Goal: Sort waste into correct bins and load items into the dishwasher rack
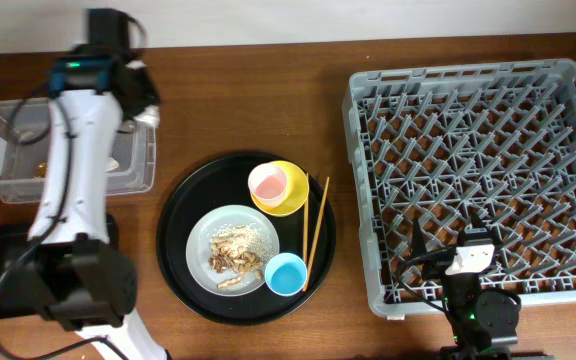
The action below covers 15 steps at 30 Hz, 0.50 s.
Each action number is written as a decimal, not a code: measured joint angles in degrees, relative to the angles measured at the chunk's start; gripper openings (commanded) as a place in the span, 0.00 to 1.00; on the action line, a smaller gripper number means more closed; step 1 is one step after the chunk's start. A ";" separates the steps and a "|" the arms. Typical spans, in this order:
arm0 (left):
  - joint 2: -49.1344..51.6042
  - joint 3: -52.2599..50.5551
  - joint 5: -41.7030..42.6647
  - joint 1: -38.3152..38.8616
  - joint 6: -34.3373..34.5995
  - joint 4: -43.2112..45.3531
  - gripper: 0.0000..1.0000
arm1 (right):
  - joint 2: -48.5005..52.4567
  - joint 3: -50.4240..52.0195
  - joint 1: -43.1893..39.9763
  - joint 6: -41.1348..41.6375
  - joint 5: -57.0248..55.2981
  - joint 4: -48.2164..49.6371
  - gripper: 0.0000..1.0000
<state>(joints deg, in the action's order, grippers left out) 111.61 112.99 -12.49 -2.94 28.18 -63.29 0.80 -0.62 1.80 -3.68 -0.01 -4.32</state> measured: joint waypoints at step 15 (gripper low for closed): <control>0.57 0.04 -2.21 -14.84 13.88 -0.52 0.99 | 0.00 0.00 0.00 0.00 0.00 0.00 0.98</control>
<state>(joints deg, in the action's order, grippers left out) 112.18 113.03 -14.70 -17.78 42.06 -63.81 0.80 -0.62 1.80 -3.68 -0.01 -4.32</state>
